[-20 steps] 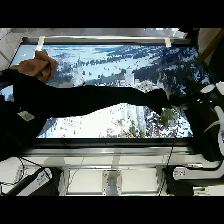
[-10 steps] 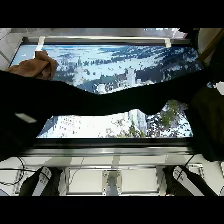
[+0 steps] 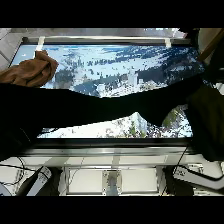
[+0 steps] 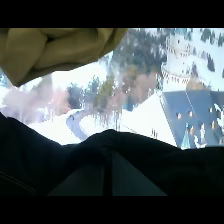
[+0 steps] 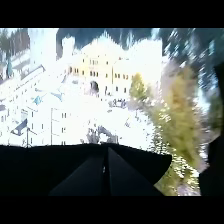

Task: Fold the clothes and pants, and hang the long-sleeved shirts on hangers.

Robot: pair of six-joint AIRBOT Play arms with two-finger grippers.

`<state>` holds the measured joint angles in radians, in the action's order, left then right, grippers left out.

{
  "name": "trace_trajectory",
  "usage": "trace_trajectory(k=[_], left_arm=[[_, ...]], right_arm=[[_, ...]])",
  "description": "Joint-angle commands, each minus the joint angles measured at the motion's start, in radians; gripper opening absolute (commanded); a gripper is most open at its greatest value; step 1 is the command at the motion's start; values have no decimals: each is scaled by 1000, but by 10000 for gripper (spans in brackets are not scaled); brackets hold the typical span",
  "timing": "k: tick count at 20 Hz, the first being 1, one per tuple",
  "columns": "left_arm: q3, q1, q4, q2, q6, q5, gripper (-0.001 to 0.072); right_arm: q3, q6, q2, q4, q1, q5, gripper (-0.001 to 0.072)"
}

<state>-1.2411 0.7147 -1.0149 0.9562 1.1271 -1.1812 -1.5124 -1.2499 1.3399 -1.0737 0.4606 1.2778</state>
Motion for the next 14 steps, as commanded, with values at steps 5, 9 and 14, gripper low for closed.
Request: trace_trajectory(k=[5, 9, 14], left_arm=[[34, -17, 5, 26, 15, -13, 11], [34, -17, 5, 26, 15, -13, 12], [34, -17, 5, 26, 15, -13, 12]], right_arm=[[-2, -110, 277, 47, -119, -244, 469], [0, -61, 252, -67, -87, -63, 467], [227, 14, 252, -29, -60, -10, 468]])
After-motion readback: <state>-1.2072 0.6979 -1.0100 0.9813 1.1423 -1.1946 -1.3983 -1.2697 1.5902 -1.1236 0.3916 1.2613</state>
